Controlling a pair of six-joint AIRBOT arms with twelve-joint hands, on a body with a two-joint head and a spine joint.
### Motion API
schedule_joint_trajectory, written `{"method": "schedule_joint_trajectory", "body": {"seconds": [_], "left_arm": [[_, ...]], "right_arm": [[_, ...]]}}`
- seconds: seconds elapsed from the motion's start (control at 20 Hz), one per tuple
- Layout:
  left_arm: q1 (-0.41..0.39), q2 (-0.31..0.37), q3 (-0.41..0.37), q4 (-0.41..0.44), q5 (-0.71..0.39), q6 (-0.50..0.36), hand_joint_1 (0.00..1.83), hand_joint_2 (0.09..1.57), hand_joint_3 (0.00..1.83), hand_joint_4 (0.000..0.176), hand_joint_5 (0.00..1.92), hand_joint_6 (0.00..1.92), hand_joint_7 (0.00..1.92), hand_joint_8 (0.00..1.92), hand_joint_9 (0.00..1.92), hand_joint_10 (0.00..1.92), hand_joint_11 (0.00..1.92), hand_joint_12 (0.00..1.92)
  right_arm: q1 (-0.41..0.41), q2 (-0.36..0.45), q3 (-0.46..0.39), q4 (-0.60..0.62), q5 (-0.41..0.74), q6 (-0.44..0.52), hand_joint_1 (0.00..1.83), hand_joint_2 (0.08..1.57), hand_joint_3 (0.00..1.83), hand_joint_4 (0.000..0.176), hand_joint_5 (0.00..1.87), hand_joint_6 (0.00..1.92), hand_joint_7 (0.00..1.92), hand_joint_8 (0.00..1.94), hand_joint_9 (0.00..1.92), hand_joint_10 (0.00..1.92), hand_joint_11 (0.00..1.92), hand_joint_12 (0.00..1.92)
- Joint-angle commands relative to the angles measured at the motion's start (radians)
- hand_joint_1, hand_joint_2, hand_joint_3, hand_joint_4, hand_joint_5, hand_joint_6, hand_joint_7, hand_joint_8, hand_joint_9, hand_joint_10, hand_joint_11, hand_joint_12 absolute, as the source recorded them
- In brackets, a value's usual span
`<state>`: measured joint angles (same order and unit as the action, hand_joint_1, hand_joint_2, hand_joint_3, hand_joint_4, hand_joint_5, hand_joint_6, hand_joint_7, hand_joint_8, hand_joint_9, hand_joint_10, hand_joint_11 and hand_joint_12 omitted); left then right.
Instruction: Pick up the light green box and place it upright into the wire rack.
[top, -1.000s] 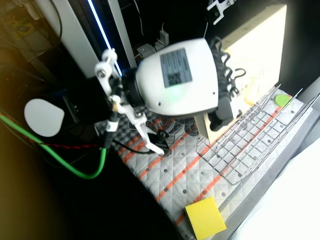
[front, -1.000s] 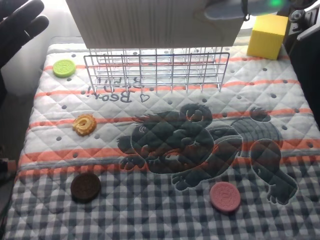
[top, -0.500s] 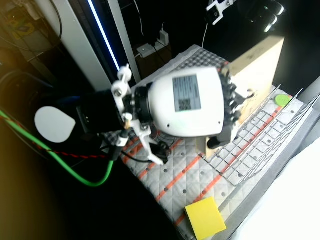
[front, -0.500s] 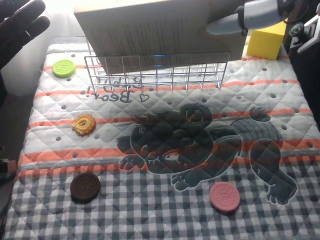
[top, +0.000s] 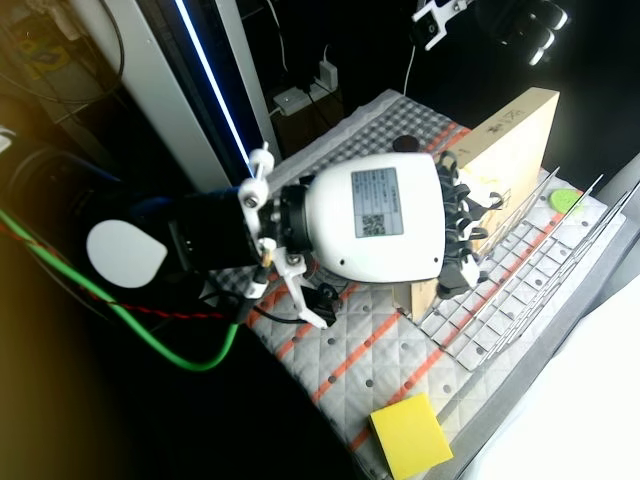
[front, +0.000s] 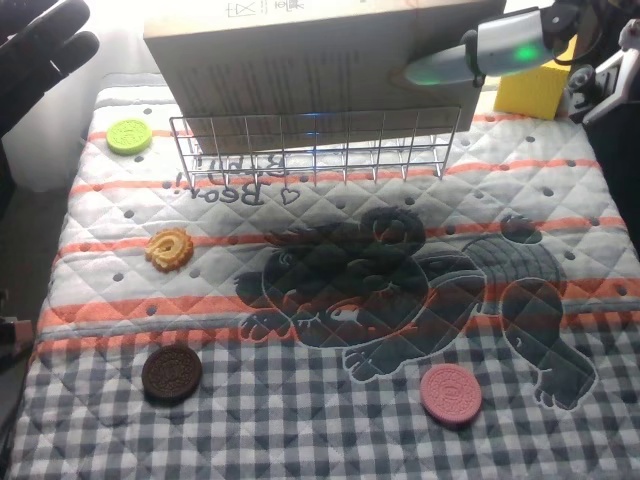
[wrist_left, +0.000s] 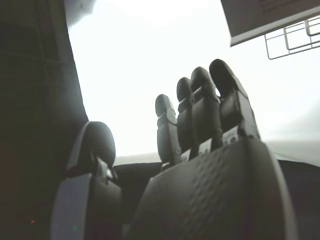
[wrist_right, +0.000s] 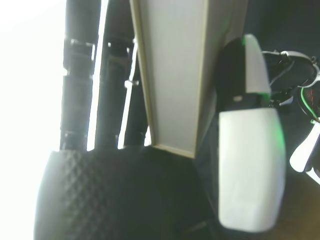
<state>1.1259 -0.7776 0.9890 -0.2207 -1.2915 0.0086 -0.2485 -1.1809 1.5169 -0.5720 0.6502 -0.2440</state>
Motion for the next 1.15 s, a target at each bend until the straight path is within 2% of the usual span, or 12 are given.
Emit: {"method": "schedule_joint_trajectory", "body": {"seconds": [0.0,0.05,0.1,0.15,0.3,0.45,0.6,0.7,0.85,0.95,1.0,1.1], "left_arm": [[-0.012,-0.005,0.005,-0.011,-0.124,-0.009,0.57,1.12,0.00,0.137,0.43,0.00,0.36,0.00,0.33,0.00,0.02,0.66],[-0.012,-0.005,0.005,-0.011,-0.125,-0.009,0.56,1.12,0.00,0.137,0.43,0.00,0.36,0.00,0.33,0.00,0.03,0.66],[-0.012,-0.005,0.005,-0.012,-0.127,-0.009,0.55,1.12,0.00,0.140,0.43,0.00,0.36,0.00,0.33,0.00,0.01,0.65],[-0.012,-0.006,0.005,-0.015,-0.131,-0.009,0.57,1.13,0.00,0.133,0.42,0.00,0.35,0.00,0.32,0.00,0.00,0.65],[-0.011,-0.006,0.003,-0.026,-0.152,-0.009,0.59,1.11,0.00,0.134,0.42,0.00,0.35,0.00,0.32,0.00,0.02,0.66],[-0.002,-0.004,-0.004,-0.039,-0.191,-0.009,0.56,1.11,0.00,0.119,0.42,0.00,0.31,0.00,0.30,0.00,0.01,0.77],[0.023,0.008,-0.020,-0.048,-0.248,-0.009,0.46,1.11,0.00,0.048,0.45,0.00,0.26,0.00,0.25,0.00,0.00,0.61],[0.044,0.018,-0.037,-0.056,-0.290,-0.009,0.49,1.09,0.00,0.028,0.47,0.01,0.27,0.01,0.24,0.00,0.00,0.59],[0.071,0.021,-0.058,-0.065,-0.348,-0.009,0.51,1.07,0.00,0.054,0.46,0.00,0.27,0.00,0.24,0.00,0.00,0.61],[0.074,0.019,-0.064,-0.067,-0.366,-0.009,0.41,1.05,0.00,0.138,0.43,0.00,0.29,0.00,0.27,0.00,0.01,0.67],[0.074,0.015,-0.064,-0.072,-0.374,-0.009,0.42,1.05,0.00,0.142,0.44,0.00,0.32,0.00,0.29,0.00,0.01,0.73],[0.075,0.009,-0.064,-0.075,-0.383,-0.009,0.46,1.04,0.00,0.156,0.45,0.00,0.36,0.01,0.33,0.01,0.02,0.76]], "right_arm": [[0.002,0.008,0.004,0.063,0.123,0.007,0.55,1.12,0.00,0.015,0.31,0.13,0.54,0.00,0.61,0.00,0.56,0.33],[-0.004,0.013,0.002,0.074,0.136,0.012,0.43,1.03,0.00,0.118,0.10,0.03,0.31,0.00,0.33,0.00,0.31,0.26],[-0.008,0.016,0.001,0.084,0.143,0.012,0.38,0.91,0.00,0.164,0.02,0.00,0.06,0.00,0.07,0.00,0.06,0.10],[-0.018,0.020,-0.001,0.097,0.153,0.012,0.34,0.87,0.00,0.174,0.00,0.00,0.01,0.00,0.01,0.00,0.01,0.02],[-0.058,0.061,-0.029,0.157,0.213,0.012,0.31,0.84,0.00,0.176,0.00,0.00,0.00,0.00,0.00,0.00,0.00,0.00],[-0.155,0.152,-0.116,0.273,0.333,0.012,0.33,0.85,0.00,0.176,0.00,0.00,0.00,0.00,0.00,0.00,0.00,0.00],[-0.297,0.259,-0.251,0.388,0.470,-0.040,0.26,0.88,0.01,0.176,0.00,0.00,0.00,0.00,0.00,0.00,0.00,0.00],[-0.400,0.303,-0.321,0.435,0.537,-0.040,0.29,0.88,0.01,0.176,0.00,0.00,0.00,0.00,0.00,0.00,0.00,0.00],[-0.568,0.318,-0.381,0.517,0.646,-0.099,0.38,0.94,0.02,0.176,0.00,0.00,0.00,0.00,0.00,0.00,0.00,0.00],[-0.641,0.314,-0.407,0.568,0.700,-0.099,0.38,0.91,0.00,0.176,0.00,0.00,0.00,0.00,0.00,0.00,0.00,0.00],[-0.673,0.308,-0.418,0.588,0.724,0.012,0.47,0.92,0.00,0.176,0.00,0.00,0.00,0.00,0.00,0.00,0.00,0.00],[-0.691,0.306,-0.432,0.590,0.740,0.012,0.57,0.94,0.01,0.176,0.00,0.00,0.00,0.00,0.00,0.00,0.00,0.00]]}}
